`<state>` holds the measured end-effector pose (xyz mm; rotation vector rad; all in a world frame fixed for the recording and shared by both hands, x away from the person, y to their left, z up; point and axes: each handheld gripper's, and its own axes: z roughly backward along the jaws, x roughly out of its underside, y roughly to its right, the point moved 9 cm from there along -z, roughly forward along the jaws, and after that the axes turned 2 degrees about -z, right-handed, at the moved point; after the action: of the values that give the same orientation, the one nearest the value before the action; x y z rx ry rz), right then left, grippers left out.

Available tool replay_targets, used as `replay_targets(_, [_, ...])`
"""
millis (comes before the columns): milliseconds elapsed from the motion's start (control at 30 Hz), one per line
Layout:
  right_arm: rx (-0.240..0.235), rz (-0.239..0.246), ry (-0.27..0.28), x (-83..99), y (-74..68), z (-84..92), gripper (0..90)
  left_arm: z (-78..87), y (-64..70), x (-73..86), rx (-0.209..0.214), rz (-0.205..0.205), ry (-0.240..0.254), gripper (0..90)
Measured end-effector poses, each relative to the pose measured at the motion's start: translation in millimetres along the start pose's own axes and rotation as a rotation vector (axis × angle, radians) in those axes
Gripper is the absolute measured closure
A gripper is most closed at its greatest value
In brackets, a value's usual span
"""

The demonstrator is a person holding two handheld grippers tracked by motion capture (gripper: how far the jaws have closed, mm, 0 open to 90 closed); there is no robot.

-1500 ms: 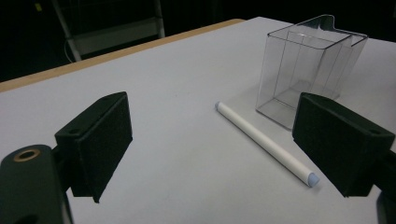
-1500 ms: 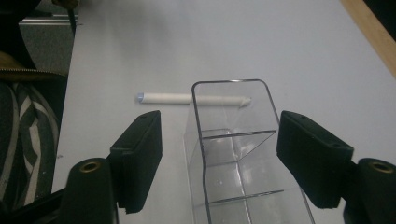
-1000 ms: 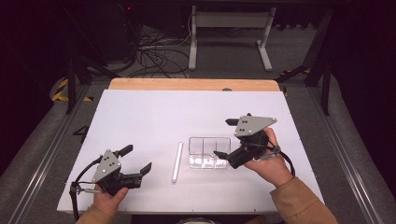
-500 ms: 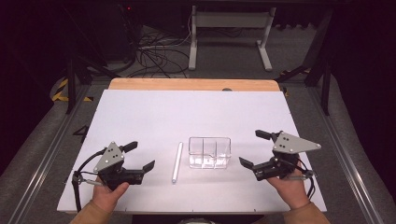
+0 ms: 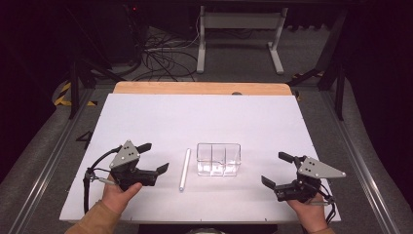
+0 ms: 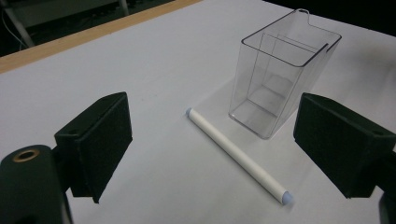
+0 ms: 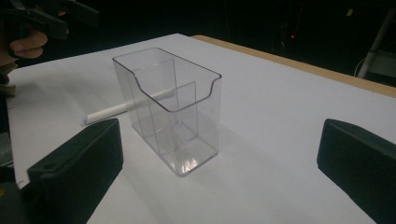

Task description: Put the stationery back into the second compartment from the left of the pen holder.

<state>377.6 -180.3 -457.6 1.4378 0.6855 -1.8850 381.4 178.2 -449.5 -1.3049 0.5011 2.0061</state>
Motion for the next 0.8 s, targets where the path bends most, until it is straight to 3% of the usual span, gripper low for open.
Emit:
replay_targets(167, [0.042,-0.033,-0.007,11.1,8.2,4.4,2.8,-4.7,2.0,-4.7,0.006,0.001,-0.016,13.5])
replay_targets(333, [0.051,-0.033,-0.024,18.6,10.1,6.5,2.0,-8.2,4.8,-9.2,0.018,-0.003,-0.037,13.5])
replay_targets(467, [0.059,-0.072,-0.051,24.0,13.0,5.2,0.2,-13.3,8.6,-11.9,0.046,0.016,-0.062,13.5])
replay_targets(633, [0.046,-0.105,-0.01,20.3,13.4,6.2,0.0,-19.1,12.3,-14.4,0.065,0.03,-0.092,13.5])
replay_targets(700, [0.052,-0.117,0.017,16.5,13.0,6.1,0.0,-21.1,12.9,-15.2,0.063,0.029,-0.107,13.5])
replay_targets(800, [0.076,-0.118,0.014,14.6,11.9,3.4,0.0,-23.7,14.0,-16.4,0.065,0.036,-0.128,13.7])
